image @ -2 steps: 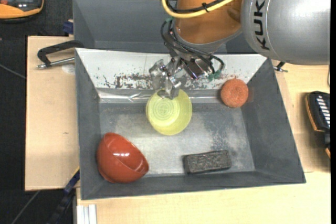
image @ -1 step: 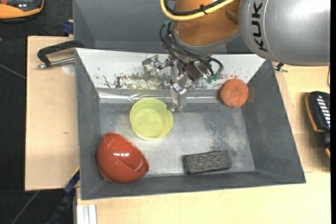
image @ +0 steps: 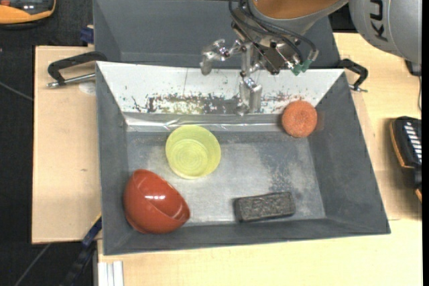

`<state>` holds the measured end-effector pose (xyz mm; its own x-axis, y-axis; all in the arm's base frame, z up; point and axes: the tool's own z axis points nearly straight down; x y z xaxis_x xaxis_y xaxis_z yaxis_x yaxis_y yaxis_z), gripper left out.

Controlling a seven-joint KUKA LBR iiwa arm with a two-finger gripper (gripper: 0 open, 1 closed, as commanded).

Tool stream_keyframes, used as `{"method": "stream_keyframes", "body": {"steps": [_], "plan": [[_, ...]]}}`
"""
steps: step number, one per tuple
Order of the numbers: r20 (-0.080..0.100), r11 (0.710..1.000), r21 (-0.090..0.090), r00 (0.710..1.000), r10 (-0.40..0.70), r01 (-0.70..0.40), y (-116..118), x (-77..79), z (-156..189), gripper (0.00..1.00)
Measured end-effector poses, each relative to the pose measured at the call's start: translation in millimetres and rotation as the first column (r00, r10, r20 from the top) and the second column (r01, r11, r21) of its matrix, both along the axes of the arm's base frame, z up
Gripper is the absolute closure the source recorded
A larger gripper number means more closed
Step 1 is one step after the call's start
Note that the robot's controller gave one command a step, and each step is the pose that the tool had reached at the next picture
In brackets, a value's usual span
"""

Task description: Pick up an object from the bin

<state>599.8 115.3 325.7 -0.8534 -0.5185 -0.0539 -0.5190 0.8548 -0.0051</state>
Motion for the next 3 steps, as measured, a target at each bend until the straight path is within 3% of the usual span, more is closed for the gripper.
{"method": "stream_keyframes", "body": {"steps": [1,2,3], "plan": [[-0.006,0.999,0.003,0.999,-0.048,0.048,-7.3,-5.9,-163.5,0.0],[-0.01,0.999,0.005,0.999,-0.051,0.051,13.6,-0.9,-259.3,0.0],[0.002,0.984,-0.003,0.984,0.18,-0.18,3.5,1.1,-254.1,0.0]]}}
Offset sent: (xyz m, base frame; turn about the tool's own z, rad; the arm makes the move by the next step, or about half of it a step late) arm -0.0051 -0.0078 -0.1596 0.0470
